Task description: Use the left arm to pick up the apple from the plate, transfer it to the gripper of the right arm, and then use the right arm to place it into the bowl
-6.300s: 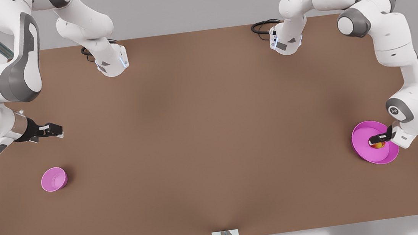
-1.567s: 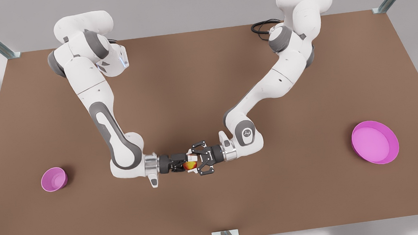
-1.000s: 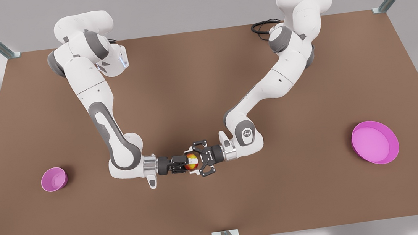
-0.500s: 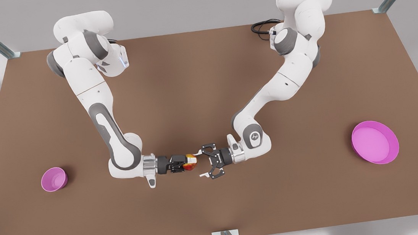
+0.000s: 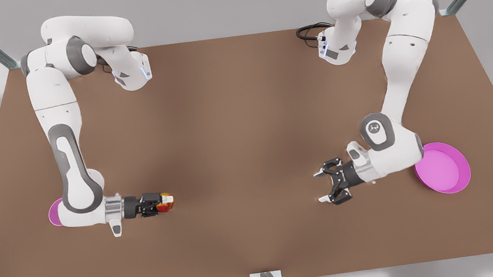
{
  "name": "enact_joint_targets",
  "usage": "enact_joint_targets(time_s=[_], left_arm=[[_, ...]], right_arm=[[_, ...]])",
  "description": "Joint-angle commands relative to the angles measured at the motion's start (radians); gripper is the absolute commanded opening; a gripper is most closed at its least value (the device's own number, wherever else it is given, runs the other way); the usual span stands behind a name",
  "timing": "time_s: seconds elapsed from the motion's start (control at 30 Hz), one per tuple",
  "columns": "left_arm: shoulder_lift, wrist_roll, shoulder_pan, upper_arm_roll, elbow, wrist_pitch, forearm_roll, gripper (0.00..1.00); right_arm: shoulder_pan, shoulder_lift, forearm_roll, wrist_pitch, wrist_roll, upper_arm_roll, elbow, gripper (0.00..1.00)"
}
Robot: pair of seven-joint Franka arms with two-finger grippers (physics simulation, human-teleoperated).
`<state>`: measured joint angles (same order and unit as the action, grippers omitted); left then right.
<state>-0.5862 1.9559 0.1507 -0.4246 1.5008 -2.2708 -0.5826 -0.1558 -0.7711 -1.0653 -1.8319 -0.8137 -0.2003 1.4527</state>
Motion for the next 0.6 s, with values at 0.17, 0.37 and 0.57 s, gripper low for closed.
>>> enact_joint_targets(time_s=[0.17,0.37,0.57], left_arm=[[0.215,-1.887,0.006,0.148,-0.226,0.764,0.757,1.00],[0.373,-2.105,-0.221,0.449,-0.120,0.620,0.621,1.00],[0.336,-2.109,-0.223,0.448,-0.163,0.614,0.624,1.00]], right_arm=[[-0.106,0.026,0.352,0.072,-0.004,-0.002,-0.009,0.67],[-0.177,0.068,0.538,0.071,-0.013,-0.001,-0.012,0.67],[-0.208,0.075,0.691,0.060,-0.016,0.007,-0.037,0.68]])
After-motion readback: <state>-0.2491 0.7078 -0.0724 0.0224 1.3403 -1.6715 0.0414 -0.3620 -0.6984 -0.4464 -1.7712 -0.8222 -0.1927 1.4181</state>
